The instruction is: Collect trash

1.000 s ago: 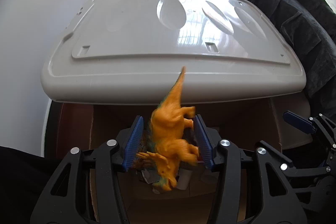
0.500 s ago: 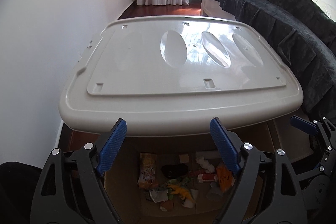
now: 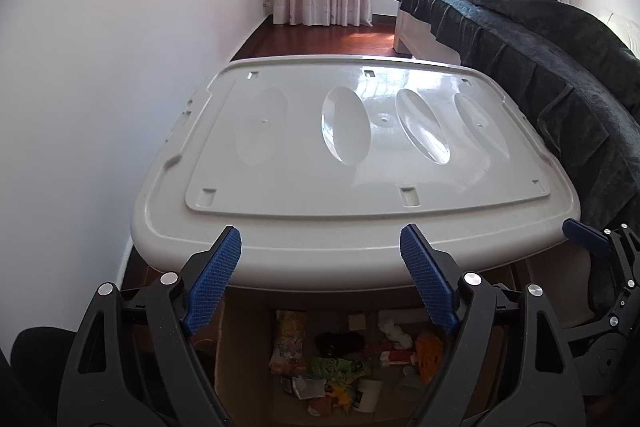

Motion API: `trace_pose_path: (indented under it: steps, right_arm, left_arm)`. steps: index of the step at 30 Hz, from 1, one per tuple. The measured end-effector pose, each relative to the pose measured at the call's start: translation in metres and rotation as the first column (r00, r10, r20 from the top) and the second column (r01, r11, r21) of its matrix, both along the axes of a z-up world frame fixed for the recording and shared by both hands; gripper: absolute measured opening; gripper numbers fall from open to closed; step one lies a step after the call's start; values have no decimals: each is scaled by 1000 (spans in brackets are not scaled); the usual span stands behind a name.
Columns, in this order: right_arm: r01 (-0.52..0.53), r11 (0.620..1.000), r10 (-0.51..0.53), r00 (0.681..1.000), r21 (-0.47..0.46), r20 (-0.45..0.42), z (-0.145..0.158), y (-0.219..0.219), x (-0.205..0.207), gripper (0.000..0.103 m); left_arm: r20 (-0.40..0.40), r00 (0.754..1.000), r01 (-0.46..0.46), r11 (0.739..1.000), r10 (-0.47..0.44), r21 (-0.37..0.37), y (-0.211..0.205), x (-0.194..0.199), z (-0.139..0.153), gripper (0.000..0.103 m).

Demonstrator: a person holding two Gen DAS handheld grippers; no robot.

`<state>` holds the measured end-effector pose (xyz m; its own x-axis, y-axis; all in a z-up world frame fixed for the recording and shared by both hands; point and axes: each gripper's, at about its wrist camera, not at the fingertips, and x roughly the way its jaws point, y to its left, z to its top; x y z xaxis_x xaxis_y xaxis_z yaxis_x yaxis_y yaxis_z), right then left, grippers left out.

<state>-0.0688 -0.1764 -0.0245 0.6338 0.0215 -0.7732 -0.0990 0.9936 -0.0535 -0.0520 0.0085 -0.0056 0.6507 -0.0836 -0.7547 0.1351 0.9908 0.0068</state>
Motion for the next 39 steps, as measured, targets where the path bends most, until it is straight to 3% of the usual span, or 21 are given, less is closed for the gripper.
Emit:
trace_pose_path:
  steps: [13, 16, 19, 29, 39]
  right_arm:
    - [13, 1000, -12, 999, -15, 39, 10, -3, 18, 98]
    - [15, 1000, -14, 999, -27, 44, 10, -4, 20, 98]
    - [16, 999, -15, 999, -36, 45, 8, -5, 21, 98]
    - [30, 999, -28, 999, -37, 47, 7, -12, 25, 98]
    - [24, 996, -20, 998, -82, 52, 3, -10, 29, 98]
  left_arm:
    - [30, 999, -20, 998, 18, 54, -13, 16, 8, 80]
    - [42, 999, -9, 999, 7, 47, -16, 19, 10, 81]
    - [57, 998, 1, 999, -3, 43, -20, 22, 13, 88]
    - [87, 995, 54, 998, -53, -12, -28, 25, 21, 89]
    - [120, 992, 39, 999, -38, -5, -28, 32, 24, 90]
